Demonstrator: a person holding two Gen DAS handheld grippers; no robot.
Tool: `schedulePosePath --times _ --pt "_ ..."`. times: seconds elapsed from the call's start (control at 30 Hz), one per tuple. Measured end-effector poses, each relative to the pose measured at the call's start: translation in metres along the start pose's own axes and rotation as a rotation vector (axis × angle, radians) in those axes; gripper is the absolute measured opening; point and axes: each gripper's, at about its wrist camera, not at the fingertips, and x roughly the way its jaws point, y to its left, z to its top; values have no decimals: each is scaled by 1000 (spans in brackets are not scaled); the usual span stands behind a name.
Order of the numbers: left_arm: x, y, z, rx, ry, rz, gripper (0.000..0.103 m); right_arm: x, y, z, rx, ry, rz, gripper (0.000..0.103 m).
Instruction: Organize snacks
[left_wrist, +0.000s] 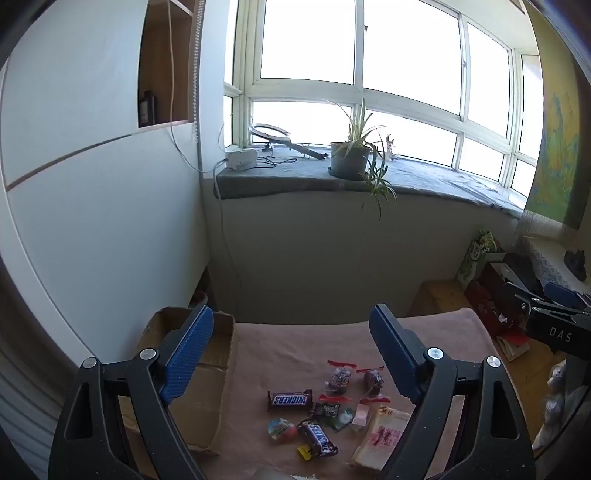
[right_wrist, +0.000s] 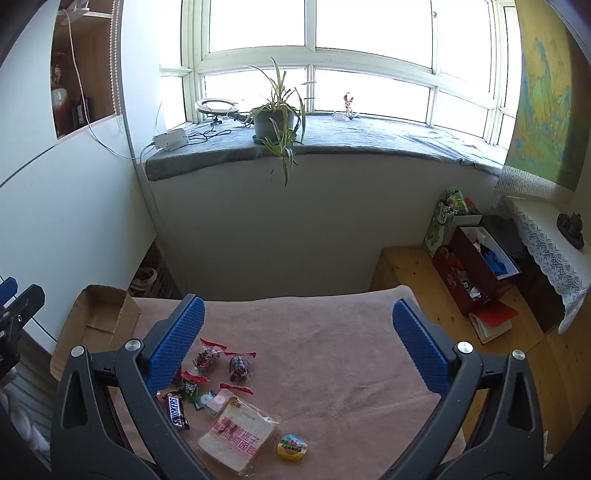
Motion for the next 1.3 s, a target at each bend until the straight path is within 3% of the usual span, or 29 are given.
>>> schedulePosePath --times 1.3 --pt "0 1 -1 -15 12 -7 87 -3 -2 1 27 27 14 103"
